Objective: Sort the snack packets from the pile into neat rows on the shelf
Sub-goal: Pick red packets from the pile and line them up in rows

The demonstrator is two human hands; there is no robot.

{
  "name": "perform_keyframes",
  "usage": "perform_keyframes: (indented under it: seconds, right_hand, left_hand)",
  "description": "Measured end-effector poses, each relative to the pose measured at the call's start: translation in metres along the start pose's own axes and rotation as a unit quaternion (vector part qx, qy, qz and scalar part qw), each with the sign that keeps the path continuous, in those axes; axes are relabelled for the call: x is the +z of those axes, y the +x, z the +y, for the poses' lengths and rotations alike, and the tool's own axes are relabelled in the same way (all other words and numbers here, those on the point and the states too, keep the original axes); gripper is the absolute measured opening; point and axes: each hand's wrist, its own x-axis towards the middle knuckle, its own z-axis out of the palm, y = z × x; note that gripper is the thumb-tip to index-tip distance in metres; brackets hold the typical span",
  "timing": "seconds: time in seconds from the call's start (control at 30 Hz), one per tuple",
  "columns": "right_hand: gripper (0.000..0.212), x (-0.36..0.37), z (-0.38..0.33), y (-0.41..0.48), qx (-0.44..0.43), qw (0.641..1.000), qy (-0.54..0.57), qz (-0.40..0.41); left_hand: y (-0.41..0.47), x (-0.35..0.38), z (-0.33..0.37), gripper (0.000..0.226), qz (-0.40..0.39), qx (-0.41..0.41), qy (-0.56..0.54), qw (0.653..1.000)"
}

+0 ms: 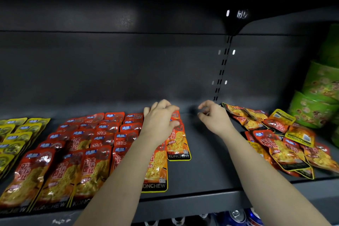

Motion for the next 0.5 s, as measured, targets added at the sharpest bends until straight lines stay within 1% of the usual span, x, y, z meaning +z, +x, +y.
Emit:
perform_keyframes:
  seconds: [0.1,0.23,0.5]
  right_hand:
    - [0.011,-0.006,-0.001,-0.001,-0.014,1.000,-0.015,-0.005]
    - [0.010,-0.013,-0.001,-0.001,-0.030,0.999,-0.034,-0.021]
    - [0.007,-0.047,0.015,-0.005,-0.046,0.997,-0.060,-0.001]
  left_hand:
    - [0.003,0.000,0.009,0.042,-0.014,0.025,0.049,0.998]
    - [0.006,0.003,0.022,0.041,-0.031,0.053,0.085,0.994]
    - [0.014,0.013,0.057,0.040,-0.055,0.069,0.083,0.993]
